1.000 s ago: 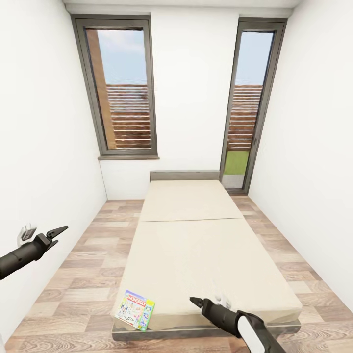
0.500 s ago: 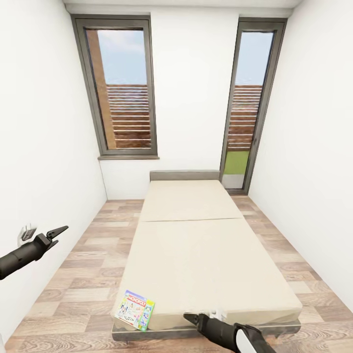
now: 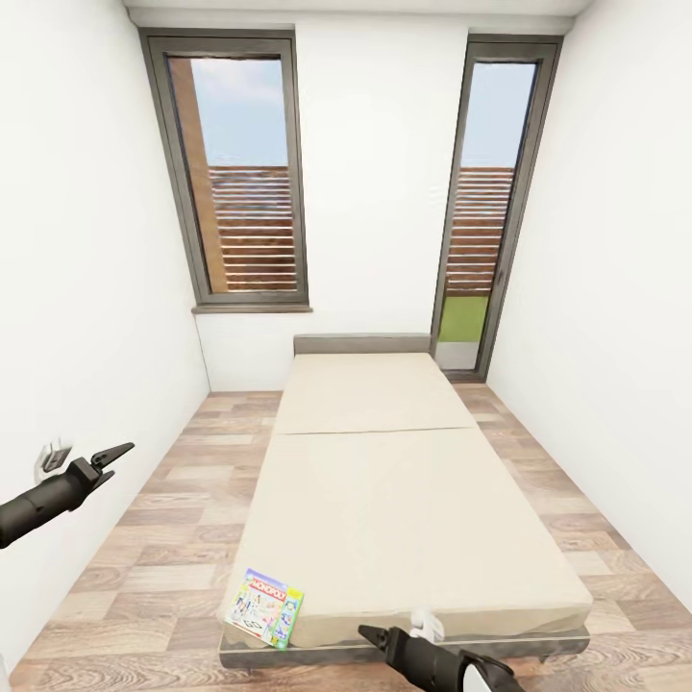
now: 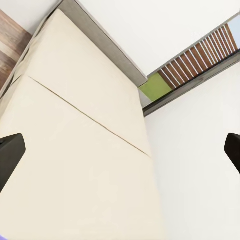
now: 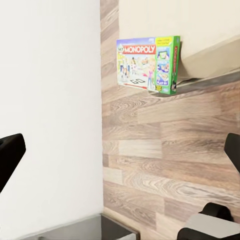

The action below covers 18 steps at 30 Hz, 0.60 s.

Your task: Put all the toys in the child's room - the three board games (two on the bed and one on the table), the two jigsaw puzzles on the table, and the tennis ball on the table - inside the toy box on the table in the child's room.

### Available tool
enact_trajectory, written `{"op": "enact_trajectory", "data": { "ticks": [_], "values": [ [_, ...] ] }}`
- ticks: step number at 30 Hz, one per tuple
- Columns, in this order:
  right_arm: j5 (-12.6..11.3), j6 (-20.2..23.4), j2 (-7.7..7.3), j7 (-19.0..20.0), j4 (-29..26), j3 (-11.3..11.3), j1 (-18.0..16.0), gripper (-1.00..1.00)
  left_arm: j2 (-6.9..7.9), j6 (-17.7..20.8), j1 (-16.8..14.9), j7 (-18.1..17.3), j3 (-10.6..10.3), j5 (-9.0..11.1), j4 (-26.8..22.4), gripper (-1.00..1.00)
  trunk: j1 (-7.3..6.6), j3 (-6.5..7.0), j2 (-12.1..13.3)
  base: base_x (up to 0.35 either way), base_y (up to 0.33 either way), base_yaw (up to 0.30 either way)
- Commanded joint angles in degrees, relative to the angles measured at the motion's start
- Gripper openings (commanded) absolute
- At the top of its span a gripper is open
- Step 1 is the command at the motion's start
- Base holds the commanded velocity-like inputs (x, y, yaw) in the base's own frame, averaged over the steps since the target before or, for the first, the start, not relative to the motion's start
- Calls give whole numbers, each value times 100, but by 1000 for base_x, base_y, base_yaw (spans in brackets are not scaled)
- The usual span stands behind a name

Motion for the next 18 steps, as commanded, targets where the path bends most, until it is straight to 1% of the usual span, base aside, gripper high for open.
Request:
{"op": "enact_trajectory", "data": {
  "ticks": [1,18],
  "values": [
    [-55,37,-3,-3,-5,17,-2,100,0,35,-6,-7,8,17,2,100,3,-11,-11,0,0,0],
    [-24,5,4,19,94,21,2,100,-7,35,-5,-7,8,15,2,100,3,-11,-11,0,3,0]
  ]
}}
